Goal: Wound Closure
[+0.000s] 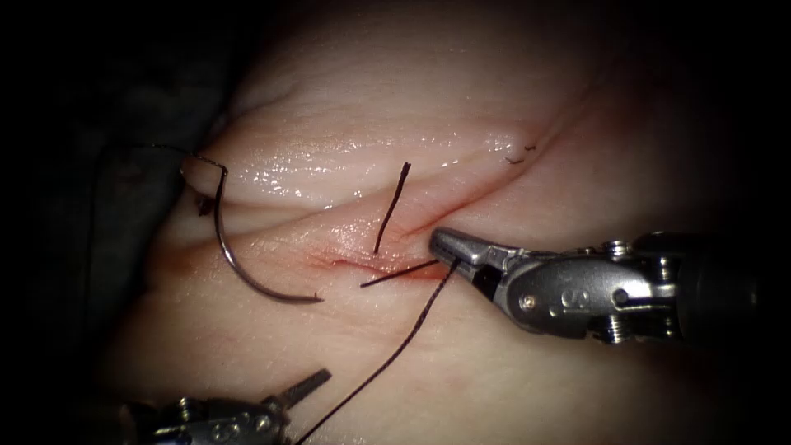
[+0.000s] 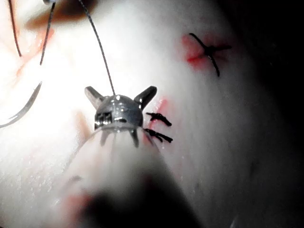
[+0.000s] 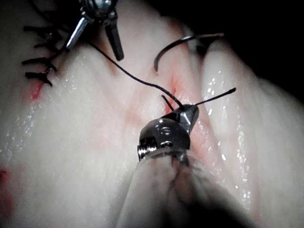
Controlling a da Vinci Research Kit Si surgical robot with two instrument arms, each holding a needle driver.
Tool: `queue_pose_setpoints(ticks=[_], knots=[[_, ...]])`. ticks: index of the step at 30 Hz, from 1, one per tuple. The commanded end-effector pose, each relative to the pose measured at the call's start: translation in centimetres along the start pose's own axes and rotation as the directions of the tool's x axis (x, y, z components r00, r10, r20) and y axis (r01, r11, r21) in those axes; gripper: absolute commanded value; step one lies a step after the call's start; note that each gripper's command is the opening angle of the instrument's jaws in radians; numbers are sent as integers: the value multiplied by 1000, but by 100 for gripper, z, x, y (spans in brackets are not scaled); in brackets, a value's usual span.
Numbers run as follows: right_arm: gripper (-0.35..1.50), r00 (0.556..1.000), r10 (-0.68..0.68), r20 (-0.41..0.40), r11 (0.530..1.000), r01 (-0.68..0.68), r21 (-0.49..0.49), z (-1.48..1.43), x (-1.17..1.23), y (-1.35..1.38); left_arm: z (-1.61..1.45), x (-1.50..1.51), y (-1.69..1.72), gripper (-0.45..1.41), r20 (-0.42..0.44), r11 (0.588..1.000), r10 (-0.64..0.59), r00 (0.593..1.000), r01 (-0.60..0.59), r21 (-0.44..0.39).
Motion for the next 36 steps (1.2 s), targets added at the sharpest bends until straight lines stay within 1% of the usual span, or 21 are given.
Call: queue_pose_setpoints(ticks=[1, 6, 10, 13, 14, 16, 20, 22, 23, 24, 27, 32, 36], knots=[[-35, 1000, -1, -4, 1000, 1, 2, 7, 1, -6, 5, -4, 3, 96, 4, 1000, 3, 1000, -3, 5], [-35, 1000, -1, -2, 1000, 1, 2, 5, 0, -5, -1, -7, 1, 89, 13, 1000, 5, 1000, -5, 30], [-35, 1000, -1, 4, 1000, 1, 1, 4, -2, -4, -5, -16, 0, 79, 20, 999, 3, 1000, -4, 48], [-35, 1000, 5, 6, 1000, -5, -3, 5, -4, -2, -7, -24, -1, 64, 18, 1000, 5, 1000, -5, 30], [-35, 1000, 6, 7, 1000, -6, -3, 5, -5, -2, -7, -26, -2, 57, 18, 1000, 7, 1000, -8, 27], [-35, 1000, 6, 9, 1000, -6, -4, 6, -6, -1, -9, -30, -4, 37, 17, 1000, 11, 1000, -12, 23], [-35, 1000, 12, 9, 1000, -12, -7, 5, -7, -1, -13, -35, -7, -10, 16, 1000, 17, 1000, -17, 6], [-35, 1000, 12, 9, 1000, -12, -7, 5, -6, -1, -14, -36, -7, -25, 16, 1000, 18, 1000, -18, 3], [-35, 1000, 12, 9, 1000, -12, -7, 5, -6, -1, -14, -36, -8, -40, 16, 1000, 18, 1000, -18, -1], [-35, 1000, 12, 9, 1000, -12, -7, 5, -6, -1, -14, -36, -8, -45, 16, 1000, 18, 1000, -18, -4], [-35, 1000, 18, 10, 1000, -18, -7, 5, -6, -2, -17, -37, -10, -45, 7, 1000, 19, 1000, -19, -13], [-35, 1000, 25, 11, 1000, -25, -9, 5, -5, -7, -28, -31, -14, -45, -43, 998, 51, 998, -52, -24], [-35, 998, 45, -36, 999, -45, 8, 8, -1, -20, -46, -14, -22, -45, -111, 997, 69, 991, -67, 25]])
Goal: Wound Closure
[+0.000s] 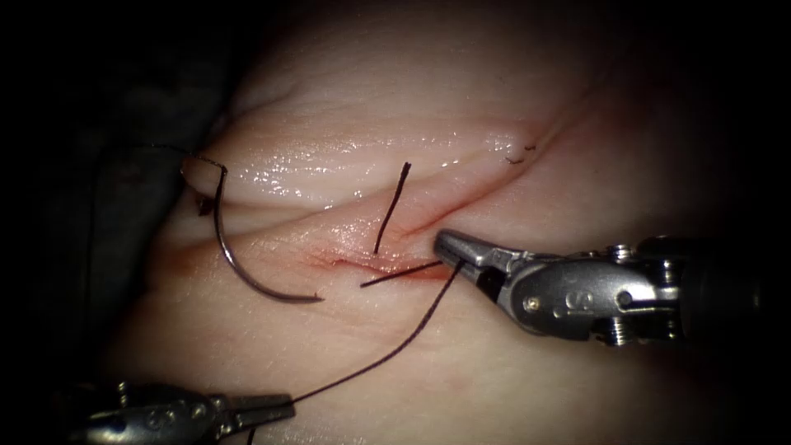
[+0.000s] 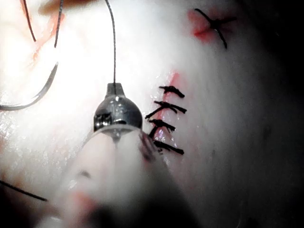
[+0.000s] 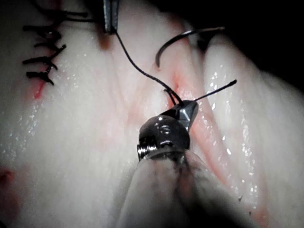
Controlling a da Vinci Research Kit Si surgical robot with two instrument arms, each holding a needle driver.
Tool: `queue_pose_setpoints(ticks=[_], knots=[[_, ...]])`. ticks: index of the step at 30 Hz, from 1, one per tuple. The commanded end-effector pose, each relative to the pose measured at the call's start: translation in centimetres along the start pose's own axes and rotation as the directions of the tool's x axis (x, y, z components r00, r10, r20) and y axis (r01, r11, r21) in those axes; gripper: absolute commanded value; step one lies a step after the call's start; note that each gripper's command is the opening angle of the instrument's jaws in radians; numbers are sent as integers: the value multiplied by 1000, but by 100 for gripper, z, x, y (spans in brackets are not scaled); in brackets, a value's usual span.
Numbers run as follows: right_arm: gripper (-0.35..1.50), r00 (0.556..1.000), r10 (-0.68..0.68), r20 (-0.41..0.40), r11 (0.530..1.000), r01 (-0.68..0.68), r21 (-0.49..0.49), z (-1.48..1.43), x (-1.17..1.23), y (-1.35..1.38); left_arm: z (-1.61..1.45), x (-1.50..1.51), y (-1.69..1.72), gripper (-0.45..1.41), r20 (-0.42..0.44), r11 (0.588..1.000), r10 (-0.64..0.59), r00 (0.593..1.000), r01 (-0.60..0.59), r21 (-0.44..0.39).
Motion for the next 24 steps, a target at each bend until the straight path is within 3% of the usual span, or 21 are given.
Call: queue_pose_setpoints(ticks=[1, 2, 4, 5, 8, 13, 16, 21, 24], knots=[[-35, 1000, 7, -16, 1000, -7, 8, 10, 2, -15, 3, -1, 2, -45, -17, 1000, 1, 1000, -1, 9], [-27, 1000, 11, -17, 1000, -11, 7, 12, 4, -18, -1, 3, 0, -45, -29, 1000, 10, 1000, -10, 17], [63, 999, 31, -19, 999, -31, 7, 13, 8, -25, -13, 12, -6, -45, -62, 999, 19, 998, -16, 39], [88, 999, 42, -20, 999, -42, 8, 13, 10, -27, -18, 15, -8, -45, -79, 999, 17, 997, -13, 49], [123, 996, 84, -24, 996, -84, 15, 10, 16, -30, -37, 20, -14, -45, -125, 997, 21, 992, -12, 76], [145, 994, 110, -28, 994, -109, 24, 3, 25, -27, -68, 22, -20, -45, -156, 994, 22, 988, -5, 113], [148, 992, 124, -30, 992, -124, 26, -2, 30, -27, -77, 21, -21, -45, -162, 991, 16, 987, 5, 130], [145, 991, 134, -28, 991, -133, 27, -9, 48, -35, -66, 28, -13, -45, -164, 991, 20, 986, 2, 130], [143, 990, 139, 16, 990, -139, 1, -13, 64, -38, -55, 34, -7, -45, -170, 993, 21, 985, -1, 120]])
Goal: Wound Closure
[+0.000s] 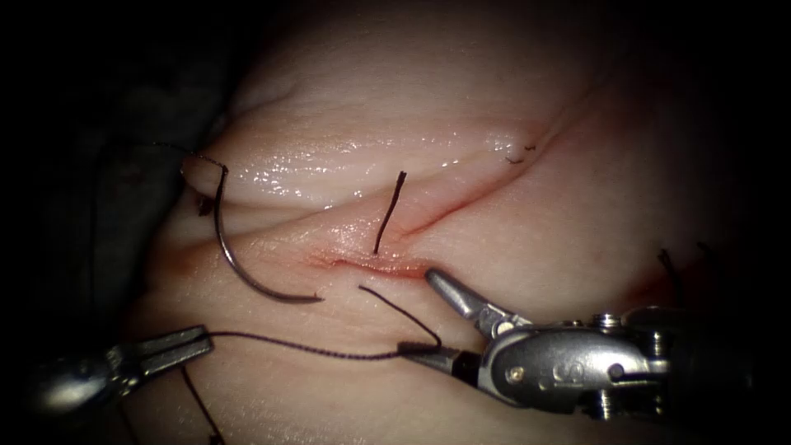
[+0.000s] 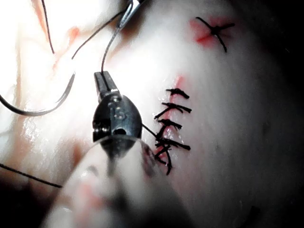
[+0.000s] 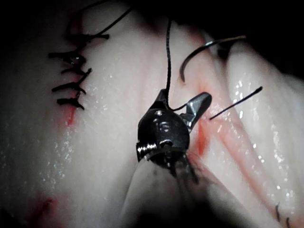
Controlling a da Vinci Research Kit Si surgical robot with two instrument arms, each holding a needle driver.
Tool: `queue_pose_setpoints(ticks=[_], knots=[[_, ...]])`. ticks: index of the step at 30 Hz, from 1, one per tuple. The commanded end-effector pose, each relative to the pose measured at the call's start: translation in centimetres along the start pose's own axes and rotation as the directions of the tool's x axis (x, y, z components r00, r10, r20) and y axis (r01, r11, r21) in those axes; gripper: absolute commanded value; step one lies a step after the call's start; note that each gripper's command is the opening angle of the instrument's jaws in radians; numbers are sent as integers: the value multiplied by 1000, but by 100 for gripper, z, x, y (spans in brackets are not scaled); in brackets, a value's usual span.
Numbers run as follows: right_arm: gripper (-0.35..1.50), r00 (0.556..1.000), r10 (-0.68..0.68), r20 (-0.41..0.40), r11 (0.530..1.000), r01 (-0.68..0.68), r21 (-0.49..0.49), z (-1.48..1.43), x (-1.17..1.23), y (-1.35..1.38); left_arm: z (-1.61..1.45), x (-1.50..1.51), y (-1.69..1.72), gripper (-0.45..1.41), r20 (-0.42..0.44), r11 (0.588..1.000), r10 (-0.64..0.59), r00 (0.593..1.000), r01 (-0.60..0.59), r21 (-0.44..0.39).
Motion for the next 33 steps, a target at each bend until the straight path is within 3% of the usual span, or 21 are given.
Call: queue_pose_setpoints(ticks=[1, 9, 15, 24, 33], knots=[[143, 1000, 3, 17, 1000, -3, -9, 4, 12, -11, 9, -5, 7, -45, -1, 1000, -3, 1000, 3, -8], [143, 991, 6, 131, 1000, -6, 2, 1, 51, -26, 18, 11, 21, -45, -6, 999, 12, 1000, -12, -30], [147, 982, -31, 187, 999, 38, -36, 1, 60, -22, 13, 22, 28, -45, -5, 999, 27, 1000, -27, -32], [147, 980, -72, 187, 991, 92, -97, -9, 81, -1, 21, 24, 35, -45, -12, 999, 32, 999, -32, -39], [147, 976, -77, 202, 991, 96, -88, -27, 106, -7, 21, 25, 34, -45, -12, 999, 30, 999, -31, -42]])
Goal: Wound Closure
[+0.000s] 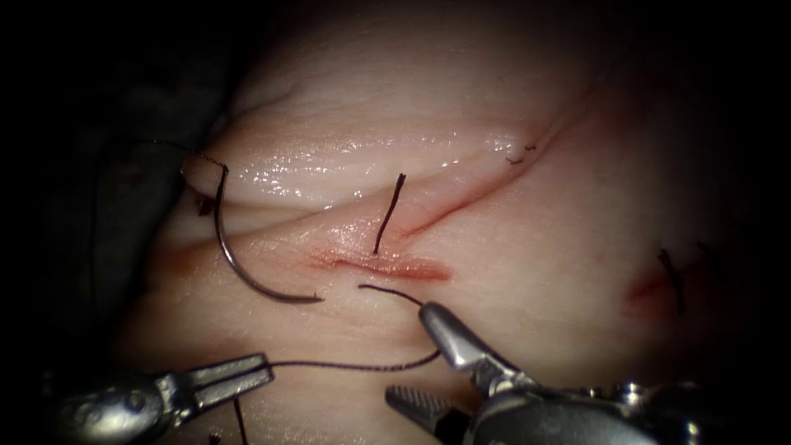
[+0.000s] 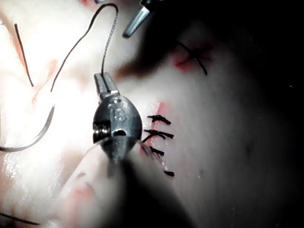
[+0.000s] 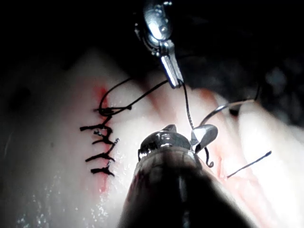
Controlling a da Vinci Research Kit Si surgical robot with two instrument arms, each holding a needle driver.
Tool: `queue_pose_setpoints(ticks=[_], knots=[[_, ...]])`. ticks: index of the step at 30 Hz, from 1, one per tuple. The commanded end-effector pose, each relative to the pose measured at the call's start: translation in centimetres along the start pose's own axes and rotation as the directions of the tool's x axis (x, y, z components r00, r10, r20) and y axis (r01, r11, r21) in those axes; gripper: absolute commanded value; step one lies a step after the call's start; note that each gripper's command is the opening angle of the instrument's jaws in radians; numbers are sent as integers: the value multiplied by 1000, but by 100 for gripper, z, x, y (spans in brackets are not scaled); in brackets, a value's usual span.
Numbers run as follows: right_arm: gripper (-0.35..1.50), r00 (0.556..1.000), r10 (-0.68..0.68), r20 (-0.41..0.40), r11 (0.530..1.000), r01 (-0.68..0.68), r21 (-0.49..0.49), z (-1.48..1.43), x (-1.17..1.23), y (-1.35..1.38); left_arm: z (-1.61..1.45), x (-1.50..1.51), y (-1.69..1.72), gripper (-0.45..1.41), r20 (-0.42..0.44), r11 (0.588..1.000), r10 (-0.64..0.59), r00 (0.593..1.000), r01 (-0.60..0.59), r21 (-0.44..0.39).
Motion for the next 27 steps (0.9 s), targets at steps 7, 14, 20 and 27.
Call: queue_pose_setpoints(ticks=[7, 14, 20, 27], knots=[[147, 993, -91, 68, 995, 94, -35, 6, 12, -9, 16, 2, 8, -45, -4, 1000, 3, 1000, -3, -12], [147, 975, -206, 81, 977, 210, -41, 20, 27, -13, 23, 13, 14, -45, -7, 1000, 6, 1000, -6, -19], [143, 960, -266, 89, 962, 270, -42, 26, 33, -15, 22, 18, 15, -45, -5, 1000, 9, 1000, -9, -21], [-35, 912, -402, 87, 913, 406, -38, 25, 25, -14, 21, 18, 16, -45, -5, 1000, 8, 1000, -9, -22]])
